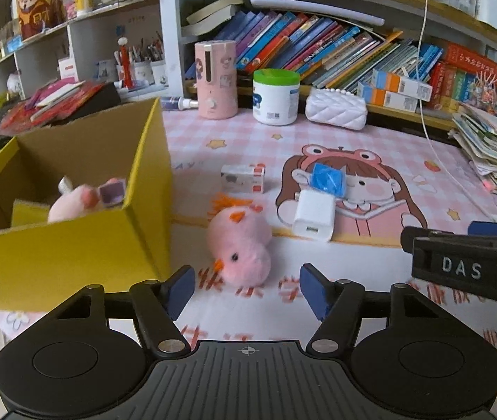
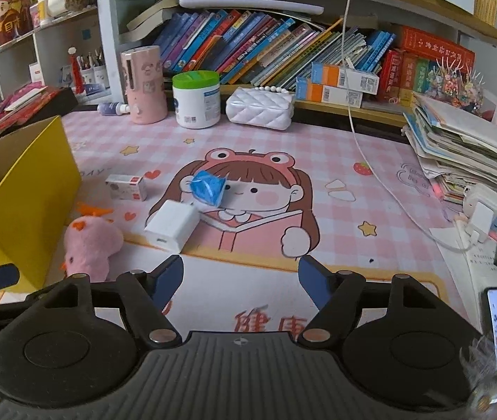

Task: Organize objects
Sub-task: 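Grasp the pink plush chick with the left tool while the right tool grasps the white charger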

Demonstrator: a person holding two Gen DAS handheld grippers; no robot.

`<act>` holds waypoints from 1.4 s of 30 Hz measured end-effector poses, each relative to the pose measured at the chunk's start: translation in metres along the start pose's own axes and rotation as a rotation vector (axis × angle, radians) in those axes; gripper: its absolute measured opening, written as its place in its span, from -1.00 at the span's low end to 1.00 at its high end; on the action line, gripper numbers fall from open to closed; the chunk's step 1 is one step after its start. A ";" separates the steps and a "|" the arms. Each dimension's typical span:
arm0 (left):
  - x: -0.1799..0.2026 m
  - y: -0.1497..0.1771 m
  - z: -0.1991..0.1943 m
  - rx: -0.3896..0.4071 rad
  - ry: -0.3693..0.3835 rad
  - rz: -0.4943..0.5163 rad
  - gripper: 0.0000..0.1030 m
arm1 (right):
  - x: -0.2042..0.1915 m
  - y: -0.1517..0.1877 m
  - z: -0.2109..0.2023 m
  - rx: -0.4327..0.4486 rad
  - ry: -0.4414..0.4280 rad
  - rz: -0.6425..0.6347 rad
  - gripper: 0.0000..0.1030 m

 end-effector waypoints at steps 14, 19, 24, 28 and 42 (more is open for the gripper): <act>0.026 -0.015 0.077 -0.109 -0.155 0.008 0.25 | 0.020 -0.029 0.043 -0.025 -0.119 -0.002 0.40; 0.027 -0.012 0.091 -0.126 -0.181 0.016 0.13 | 0.021 -0.032 0.054 -0.039 -0.147 -0.009 0.39; 0.020 -0.013 0.086 -0.108 -0.161 -0.014 -0.05 | 0.022 -0.031 0.063 -0.066 -0.166 0.005 0.39; 0.017 -0.011 0.064 -0.062 -0.112 0.011 -0.05 | 0.019 -0.035 0.075 -0.076 -0.187 0.014 0.40; -0.027 0.020 0.007 -0.072 -0.056 -0.047 -0.04 | -0.044 -0.023 0.146 -0.233 -0.250 -0.063 0.40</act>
Point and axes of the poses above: each gripper's, at about its wrist camera, not at the fingertips, and z roughly the way its jaws point, x to its right, y to its underside, the point moved 6 cm from there along z, roughly the way its jaws point, and after that the axes turned 11 degrees about -y, right-handed, at the moved point
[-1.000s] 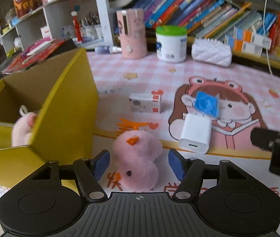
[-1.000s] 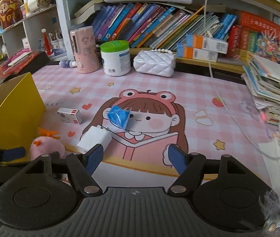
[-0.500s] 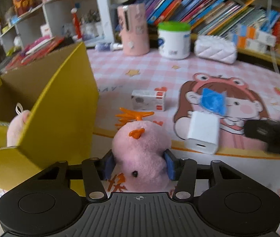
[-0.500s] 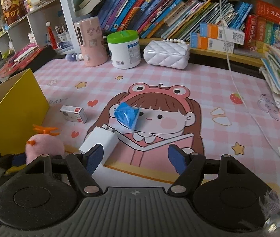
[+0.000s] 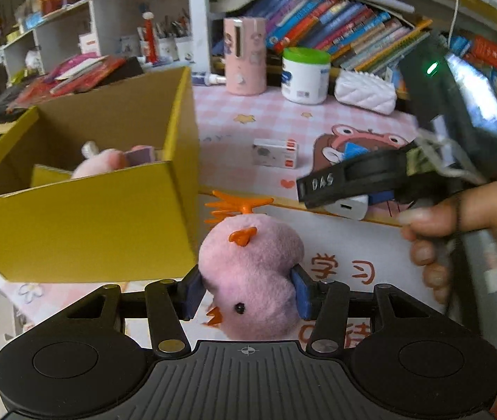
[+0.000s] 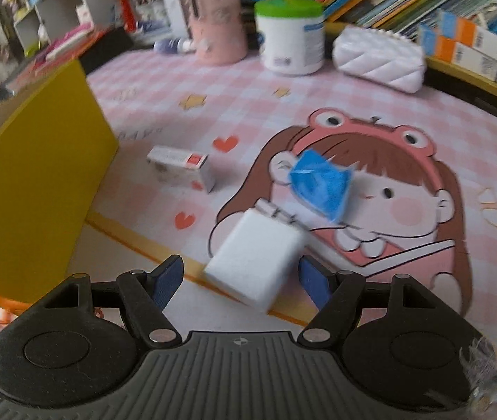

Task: Organize objects
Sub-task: 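Grasp the pink plush chick with the left tool while the right tool grasps the white charger, then lift the plush chick and white charger toward the yellow box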

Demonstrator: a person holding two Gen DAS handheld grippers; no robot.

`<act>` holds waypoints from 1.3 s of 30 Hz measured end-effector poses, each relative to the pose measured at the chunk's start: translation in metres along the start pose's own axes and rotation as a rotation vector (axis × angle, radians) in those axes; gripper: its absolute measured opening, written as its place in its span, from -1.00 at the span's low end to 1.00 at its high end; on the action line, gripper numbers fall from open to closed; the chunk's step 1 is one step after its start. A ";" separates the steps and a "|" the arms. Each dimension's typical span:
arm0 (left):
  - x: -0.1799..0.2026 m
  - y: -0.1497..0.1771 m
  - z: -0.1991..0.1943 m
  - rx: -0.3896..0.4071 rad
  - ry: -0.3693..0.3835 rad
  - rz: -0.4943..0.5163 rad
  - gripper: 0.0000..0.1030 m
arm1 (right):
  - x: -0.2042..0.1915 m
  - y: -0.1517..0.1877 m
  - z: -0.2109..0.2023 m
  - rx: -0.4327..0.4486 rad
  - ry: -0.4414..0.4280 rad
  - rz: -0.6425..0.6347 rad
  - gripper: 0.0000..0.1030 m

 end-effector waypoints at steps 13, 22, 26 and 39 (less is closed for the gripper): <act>-0.020 -0.001 -0.021 0.061 0.022 -0.062 -0.04 | -0.012 0.009 -0.004 0.007 0.057 -0.088 -0.19; -0.025 -0.001 -0.026 0.088 0.065 -0.076 -0.04 | -0.026 0.021 -0.045 0.041 0.037 -0.050 -0.22; -0.035 -0.006 -0.035 0.126 0.085 -0.097 -0.04 | -0.035 0.028 -0.062 0.054 0.041 -0.053 -0.22; -0.075 0.004 -0.056 0.178 0.140 -0.107 -0.04 | -0.071 0.055 -0.102 0.117 0.087 0.011 -0.21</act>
Point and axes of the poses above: each gripper's, at about its wrist camera, not at the fingertips, and z roughly the way its jaws point, x to its right, y to its underside, the point moved 6 cm from there along z, roughly the way its jaws point, and after that the axes turned 11 degrees about -y, right-handed, at the moved point
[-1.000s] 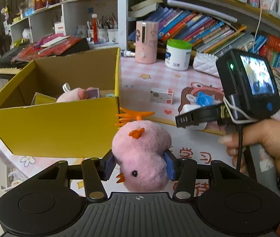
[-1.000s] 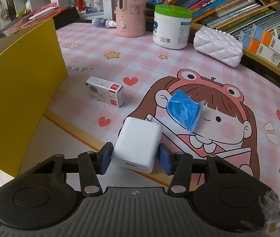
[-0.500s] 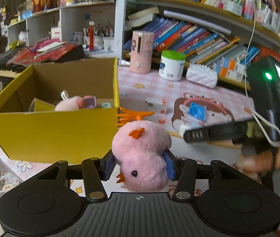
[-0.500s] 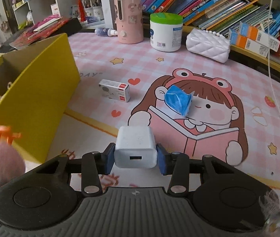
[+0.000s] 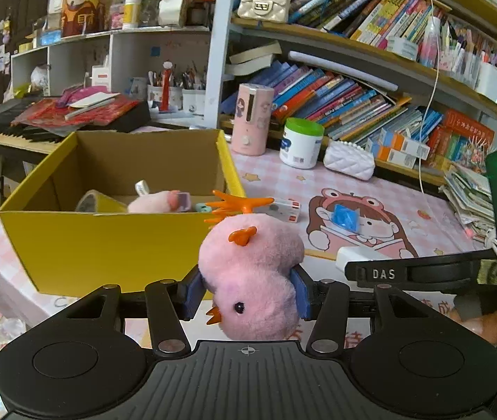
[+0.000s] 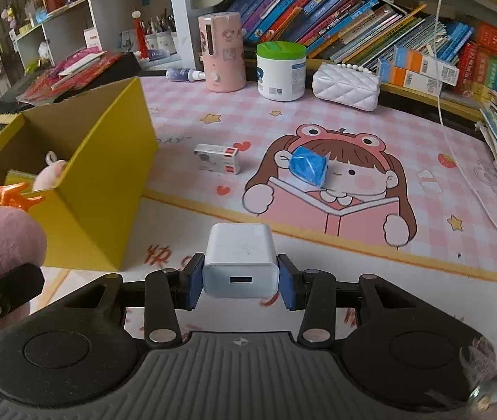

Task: Organize objects
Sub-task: 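Lift the plush chick and white charger toward the yellow box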

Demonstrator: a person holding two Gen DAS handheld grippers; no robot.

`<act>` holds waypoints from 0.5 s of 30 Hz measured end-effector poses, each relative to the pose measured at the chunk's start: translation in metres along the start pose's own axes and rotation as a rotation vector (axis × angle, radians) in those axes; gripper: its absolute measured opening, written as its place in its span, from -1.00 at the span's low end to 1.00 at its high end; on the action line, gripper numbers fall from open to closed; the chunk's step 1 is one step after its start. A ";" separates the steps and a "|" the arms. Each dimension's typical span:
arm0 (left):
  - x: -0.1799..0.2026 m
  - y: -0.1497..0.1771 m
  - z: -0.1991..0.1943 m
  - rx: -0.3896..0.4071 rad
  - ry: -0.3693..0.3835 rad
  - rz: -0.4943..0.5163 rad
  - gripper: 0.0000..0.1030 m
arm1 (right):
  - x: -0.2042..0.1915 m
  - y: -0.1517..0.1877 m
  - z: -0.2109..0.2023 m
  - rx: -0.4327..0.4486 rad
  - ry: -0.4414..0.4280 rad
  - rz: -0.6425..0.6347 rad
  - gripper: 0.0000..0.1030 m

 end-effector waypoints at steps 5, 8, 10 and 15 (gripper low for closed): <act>-0.019 0.007 -0.012 -0.004 0.007 -0.002 -0.04 | -0.019 0.012 -0.012 0.011 0.009 0.020 -0.22; -0.031 0.012 -0.018 -0.007 0.006 -0.004 -0.04 | -0.030 0.020 -0.020 0.016 0.011 0.029 -0.22; -0.039 0.015 -0.022 -0.011 0.002 -0.006 -0.04 | -0.037 0.027 -0.025 0.011 0.009 0.038 -0.22; -0.057 0.023 -0.030 -0.022 -0.008 -0.016 -0.04 | -0.058 0.044 -0.035 0.004 0.010 0.041 -0.22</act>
Point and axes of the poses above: each gripper's, at about its wrist camera, not at the fingertips, and z roughly the way its jaws point, x to its right, y to its underside, the point moved 6 cm from there along z, roughly the way its jaws point, and after that the axes turned 11 degrees about -y, right-handed, at the moved point
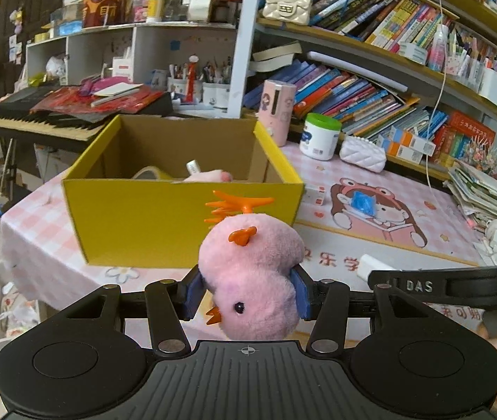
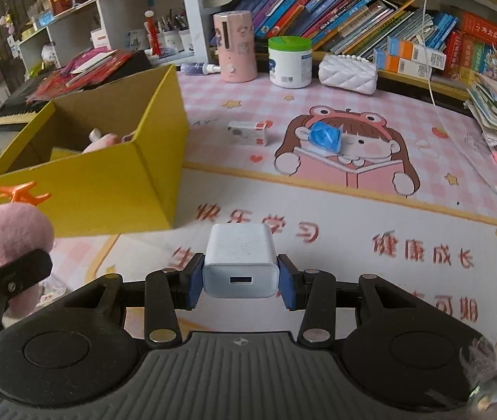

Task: Organize objects
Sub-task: 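Lift the plush chick and white charger toward the yellow box, then carry the plush chick and charger over the yellow box with both tools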

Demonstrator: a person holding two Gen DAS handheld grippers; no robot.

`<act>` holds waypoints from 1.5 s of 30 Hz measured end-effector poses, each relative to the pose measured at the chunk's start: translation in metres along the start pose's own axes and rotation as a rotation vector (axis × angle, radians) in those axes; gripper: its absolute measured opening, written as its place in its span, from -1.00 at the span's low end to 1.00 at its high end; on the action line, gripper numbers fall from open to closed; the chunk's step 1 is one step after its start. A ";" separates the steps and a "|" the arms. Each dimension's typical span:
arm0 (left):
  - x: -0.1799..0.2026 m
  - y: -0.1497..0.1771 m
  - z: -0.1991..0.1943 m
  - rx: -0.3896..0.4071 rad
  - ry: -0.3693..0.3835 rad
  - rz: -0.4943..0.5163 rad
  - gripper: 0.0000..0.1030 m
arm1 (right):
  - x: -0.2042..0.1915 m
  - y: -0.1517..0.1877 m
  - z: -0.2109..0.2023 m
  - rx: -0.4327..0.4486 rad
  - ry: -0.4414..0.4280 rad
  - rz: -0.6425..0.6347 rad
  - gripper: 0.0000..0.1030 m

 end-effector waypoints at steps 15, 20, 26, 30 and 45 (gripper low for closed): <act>-0.033 0.015 -0.023 0.016 0.030 0.031 -0.04 | -0.040 0.037 -0.025 0.013 0.025 0.020 -0.21; -0.043 0.020 -0.029 0.014 0.027 0.040 -0.05 | -0.053 0.046 -0.027 0.011 0.029 0.018 -0.21; -0.055 0.026 -0.033 0.003 0.001 0.043 -0.04 | -0.074 0.055 -0.026 -0.002 0.022 -0.023 -0.21; -0.064 0.028 -0.036 0.002 -0.022 0.033 -0.04 | -0.083 0.058 -0.026 -0.007 0.028 -0.040 -0.22; -0.093 0.033 -0.046 0.004 -0.104 0.017 -0.04 | -0.127 0.064 -0.013 -0.034 0.036 -0.129 -0.21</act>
Point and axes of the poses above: each gripper's, at about its wrist camera, not at the fingertips, and z roughly the way its jaws point, x to its right, y to its underside, the point moved 6 cm from there along z, roughly the way its jaws point, and after that the axes turned 11 degrees about -y, right-handed, at the moved point
